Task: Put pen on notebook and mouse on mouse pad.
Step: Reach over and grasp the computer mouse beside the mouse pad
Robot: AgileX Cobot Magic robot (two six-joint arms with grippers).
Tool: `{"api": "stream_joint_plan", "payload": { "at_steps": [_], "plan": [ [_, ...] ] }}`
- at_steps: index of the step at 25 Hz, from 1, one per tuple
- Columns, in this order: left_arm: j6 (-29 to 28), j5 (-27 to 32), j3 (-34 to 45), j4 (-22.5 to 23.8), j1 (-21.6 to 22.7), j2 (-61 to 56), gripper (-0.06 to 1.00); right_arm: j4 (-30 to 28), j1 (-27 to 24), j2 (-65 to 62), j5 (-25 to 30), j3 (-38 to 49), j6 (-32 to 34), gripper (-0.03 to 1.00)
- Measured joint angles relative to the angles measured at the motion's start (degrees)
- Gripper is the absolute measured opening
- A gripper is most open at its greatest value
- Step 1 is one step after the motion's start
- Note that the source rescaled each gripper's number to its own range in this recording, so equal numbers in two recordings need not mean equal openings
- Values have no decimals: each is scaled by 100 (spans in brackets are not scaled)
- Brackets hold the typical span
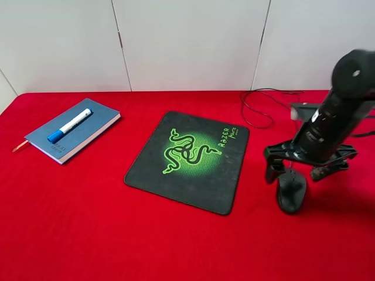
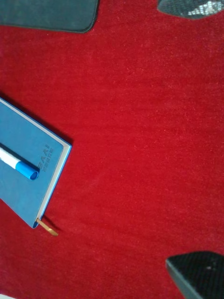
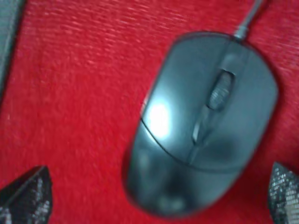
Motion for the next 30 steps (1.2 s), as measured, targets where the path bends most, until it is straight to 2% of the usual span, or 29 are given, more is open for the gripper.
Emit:
{"api": "stream_joint_plan", "payload": {
  "at_steps": [14, 26, 27, 28, 29, 30],
  "plan": [
    [0, 0, 0, -1, 0, 0, 100, -191, 13, 656, -400, -1, 159, 100],
    [0, 0, 0, -1, 0, 0, 100, -556, 13, 656, -390, -1, 159, 100],
    [0, 0, 0, -1, 0, 0, 100, -563, 13, 656, -390, -1, 159, 95],
    [0, 0, 0, -1, 0, 0, 100, -563, 13, 656, -390, -1, 159, 82],
    [0, 0, 0, -1, 0, 0, 100, -563, 13, 656, -390, -1, 159, 68],
    [0, 0, 0, -1, 0, 0, 100, -563, 13, 656, -390, -1, 159, 48]
  ]
}}
